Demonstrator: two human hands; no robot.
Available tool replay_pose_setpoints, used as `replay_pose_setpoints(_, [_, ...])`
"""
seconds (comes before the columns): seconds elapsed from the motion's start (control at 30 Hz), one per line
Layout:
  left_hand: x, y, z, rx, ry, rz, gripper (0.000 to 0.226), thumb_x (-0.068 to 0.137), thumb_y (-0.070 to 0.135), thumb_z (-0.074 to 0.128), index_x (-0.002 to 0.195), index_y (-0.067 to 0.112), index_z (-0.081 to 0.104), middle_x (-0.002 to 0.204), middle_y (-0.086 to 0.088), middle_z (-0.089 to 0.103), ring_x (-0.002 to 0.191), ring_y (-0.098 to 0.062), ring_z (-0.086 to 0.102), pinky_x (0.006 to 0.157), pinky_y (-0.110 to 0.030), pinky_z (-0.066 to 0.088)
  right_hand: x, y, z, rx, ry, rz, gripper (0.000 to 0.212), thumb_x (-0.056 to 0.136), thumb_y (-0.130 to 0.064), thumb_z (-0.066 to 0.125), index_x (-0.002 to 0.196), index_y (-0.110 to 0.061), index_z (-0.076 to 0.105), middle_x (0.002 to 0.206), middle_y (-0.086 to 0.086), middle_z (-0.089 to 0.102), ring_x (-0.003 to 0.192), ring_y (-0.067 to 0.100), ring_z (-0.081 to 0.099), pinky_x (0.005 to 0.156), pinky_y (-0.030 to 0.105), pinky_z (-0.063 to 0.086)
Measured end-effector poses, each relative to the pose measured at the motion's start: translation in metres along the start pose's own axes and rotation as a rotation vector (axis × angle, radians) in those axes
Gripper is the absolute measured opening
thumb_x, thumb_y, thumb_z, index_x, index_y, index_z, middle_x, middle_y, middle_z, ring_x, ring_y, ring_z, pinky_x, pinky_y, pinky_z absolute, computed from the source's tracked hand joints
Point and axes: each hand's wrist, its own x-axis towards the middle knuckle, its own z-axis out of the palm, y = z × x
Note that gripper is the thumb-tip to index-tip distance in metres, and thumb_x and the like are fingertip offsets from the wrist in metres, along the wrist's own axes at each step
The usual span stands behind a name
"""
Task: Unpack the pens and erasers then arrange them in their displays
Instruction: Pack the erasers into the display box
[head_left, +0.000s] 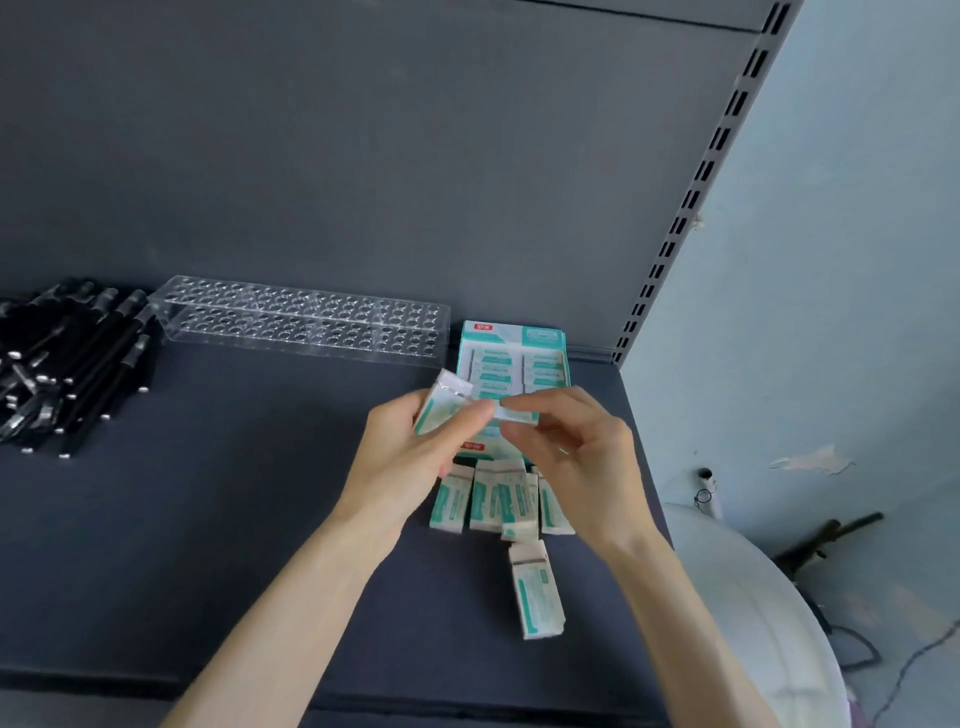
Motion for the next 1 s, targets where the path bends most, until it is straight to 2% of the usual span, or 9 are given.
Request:
replay_pose_setpoints(0.1, [0.02,0.001,-0.017,-0.016,-0.046,0.008,0.012,0.083,0.022,0.071,0.085,0.01,0.07,0.058,0.01,0.053,0.055,-0.008,0.039,0.058,-0.026,0.035,0.013,0.001,0.009,0.042,-0.011,-0.001,0.029,0.077,-0.002,0.073,0.087,-0.029,0.07,0.096,-0.008,0.063,0.083,0.011,0.065,0.079,0.02,0.052])
replay_pose_setpoints(0.2, [0.031,0.001,-0.025,0.025,-0.125,0.046,0.005,0.082,0.014,0.071,0.087,0.015,0.07,0.068,0.012,0.066,0.055,0.002,0.048,0.056,-0.014,0.04,0.02,0.006,0.011,0.101,-0.004,0.083,0.024,0.075,-0.002,0.074,0.086,-0.024,0.07,0.095,-0.008,0.064,0.089,0.01,0.067,0.083,0.023,0.053])
replay_pose_setpoints(0.3, [0.034,-0.009,-0.023,0.066,-0.127,0.064,0.009,0.087,0.008,0.066,0.084,0.017,0.065,0.062,0.019,0.064,0.052,0.006,0.052,0.052,-0.006,0.038,0.024,0.012,0.01,-0.01,0.022,0.123,0.027,0.074,0.0,0.074,0.081,-0.025,0.07,0.094,-0.01,0.064,0.089,0.008,0.066,0.082,0.02,0.052])
replay_pose_setpoints(0.4, [0.032,-0.019,-0.023,0.053,-0.028,0.035,0.017,0.094,0.016,0.056,0.077,0.017,0.06,0.054,0.02,0.056,0.048,0.004,0.046,0.05,-0.007,0.036,0.027,0.017,0.013,-0.214,0.038,0.142,0.021,0.073,-0.002,0.076,0.08,-0.021,0.072,0.092,-0.014,0.062,0.086,0.003,0.063,0.079,0.016,0.05])
replay_pose_setpoints(0.5, [0.034,-0.027,-0.024,0.026,0.043,-0.01,0.019,0.096,0.022,0.051,0.089,0.008,0.062,0.059,0.014,0.054,0.05,-0.001,0.043,0.049,-0.014,0.038,0.032,0.019,0.015,-0.329,0.006,0.133,0.015,0.073,-0.006,0.077,0.081,-0.017,0.074,0.092,-0.016,0.06,0.083,0.003,0.06,0.072,0.016,0.05])
replay_pose_setpoints(0.6, [0.034,-0.03,-0.021,0.034,0.043,-0.02,0.019,0.096,0.021,0.049,0.092,0.008,0.063,0.063,0.014,0.059,0.055,0.0,0.05,0.051,-0.016,0.043,0.036,0.02,0.017,-0.386,-0.01,0.131,0.014,0.074,-0.004,0.076,0.082,-0.016,0.074,0.093,-0.019,0.058,0.081,0.001,0.058,0.068,0.009,0.046])
replay_pose_setpoints(0.8, [0.034,-0.029,-0.02,0.014,0.026,-0.04,0.019,0.096,0.02,0.05,0.093,0.006,0.063,0.062,0.012,0.059,0.058,-0.001,0.053,0.054,-0.015,0.045,0.042,0.023,0.021,-0.415,-0.058,0.155,0.015,0.078,-0.001,0.072,0.087,-0.013,0.075,0.095,-0.012,0.058,0.081,0.004,0.063,0.076,0.007,0.047])
replay_pose_setpoints(1.0, [0.034,-0.024,-0.019,-0.016,0.006,-0.06,0.033,0.098,0.026,0.045,0.084,0.0,0.06,0.061,0.009,0.055,0.053,-0.002,0.043,0.05,-0.013,0.038,0.043,0.026,0.02,-0.487,-0.104,0.151,0.016,0.084,-0.004,0.067,0.094,-0.013,0.075,0.103,-0.01,0.052,0.081,0.007,0.062,0.081,0.01,0.049])
